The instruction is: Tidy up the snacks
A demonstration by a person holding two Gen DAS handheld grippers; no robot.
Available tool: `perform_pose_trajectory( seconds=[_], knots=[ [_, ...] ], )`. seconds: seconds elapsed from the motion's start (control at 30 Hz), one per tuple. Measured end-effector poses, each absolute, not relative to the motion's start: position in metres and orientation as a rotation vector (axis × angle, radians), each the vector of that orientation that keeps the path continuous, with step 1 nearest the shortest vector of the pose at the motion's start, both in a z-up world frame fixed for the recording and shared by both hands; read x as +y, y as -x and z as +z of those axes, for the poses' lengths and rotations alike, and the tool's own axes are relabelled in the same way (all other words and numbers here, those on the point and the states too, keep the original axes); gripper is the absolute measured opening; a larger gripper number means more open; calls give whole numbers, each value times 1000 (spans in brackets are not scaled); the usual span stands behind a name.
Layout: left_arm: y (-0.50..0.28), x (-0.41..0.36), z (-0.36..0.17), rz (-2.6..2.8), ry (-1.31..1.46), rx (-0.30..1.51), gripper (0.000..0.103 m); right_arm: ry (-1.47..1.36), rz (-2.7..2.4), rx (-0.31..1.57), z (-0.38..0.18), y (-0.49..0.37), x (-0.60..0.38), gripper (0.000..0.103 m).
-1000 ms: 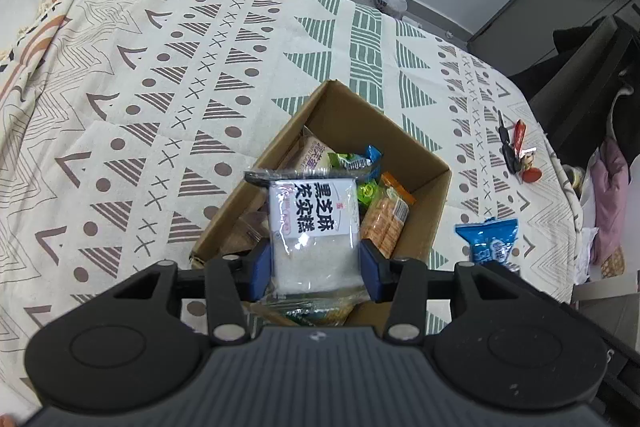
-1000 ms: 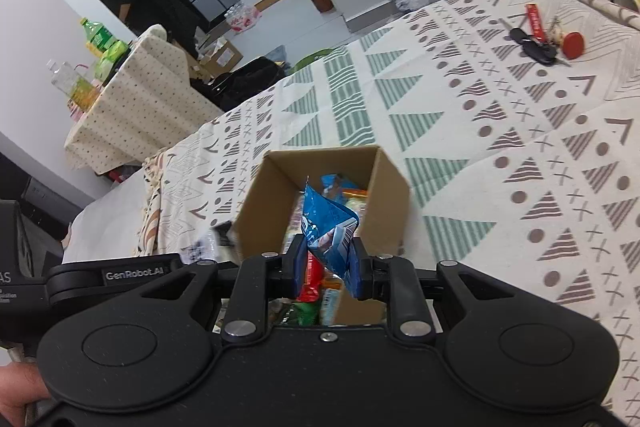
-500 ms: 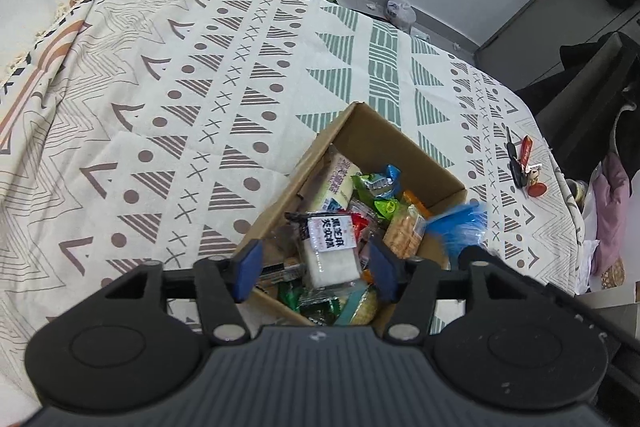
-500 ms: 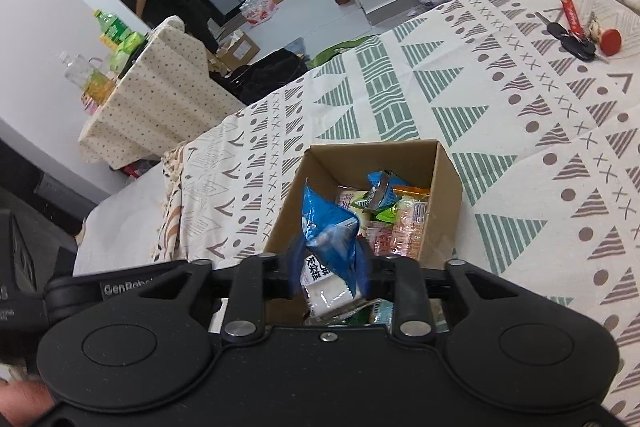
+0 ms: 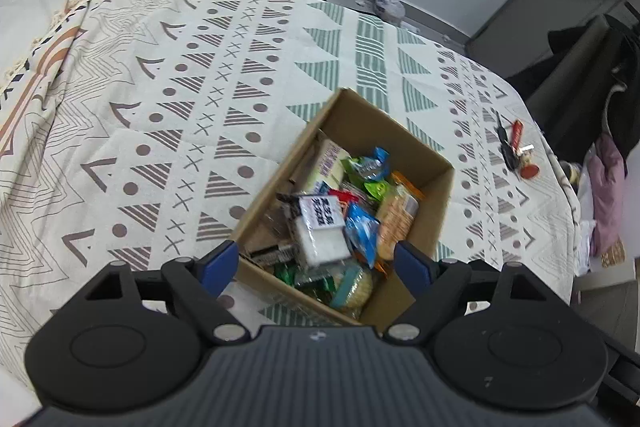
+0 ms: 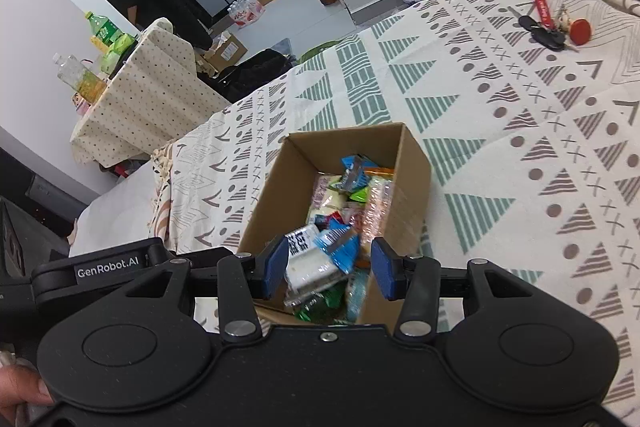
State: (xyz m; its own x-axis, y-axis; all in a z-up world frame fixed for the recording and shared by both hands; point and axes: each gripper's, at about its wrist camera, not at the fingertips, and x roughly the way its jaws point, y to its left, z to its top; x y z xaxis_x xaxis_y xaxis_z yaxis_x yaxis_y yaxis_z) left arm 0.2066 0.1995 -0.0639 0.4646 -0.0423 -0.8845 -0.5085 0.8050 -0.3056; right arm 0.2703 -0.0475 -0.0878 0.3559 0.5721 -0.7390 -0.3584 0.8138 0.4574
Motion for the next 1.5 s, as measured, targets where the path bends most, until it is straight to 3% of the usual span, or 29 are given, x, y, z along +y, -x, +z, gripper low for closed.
perform_pose_trajectory(
  seconds=[0.2, 0.4, 0.73, 1.03, 1.5],
  knots=[
    [-199, 181, -56, 271, 544, 1056, 84, -235, 574, 1029, -82, -260, -70, 47],
    [-188, 162, -47, 232, 498, 1035, 87, -226, 532, 999, -75, -244, -93, 55],
    [-161, 131, -39, 164, 420, 1007, 94, -165, 458, 931, -67, -204, -124, 79],
    [-132, 106, -35, 109, 355, 989, 96, -114, 400, 895, -65, -170, -147, 93],
    [-94, 85, -24, 66, 293, 928, 102, -57, 349, 846, -60, -129, -166, 103]
  ],
)
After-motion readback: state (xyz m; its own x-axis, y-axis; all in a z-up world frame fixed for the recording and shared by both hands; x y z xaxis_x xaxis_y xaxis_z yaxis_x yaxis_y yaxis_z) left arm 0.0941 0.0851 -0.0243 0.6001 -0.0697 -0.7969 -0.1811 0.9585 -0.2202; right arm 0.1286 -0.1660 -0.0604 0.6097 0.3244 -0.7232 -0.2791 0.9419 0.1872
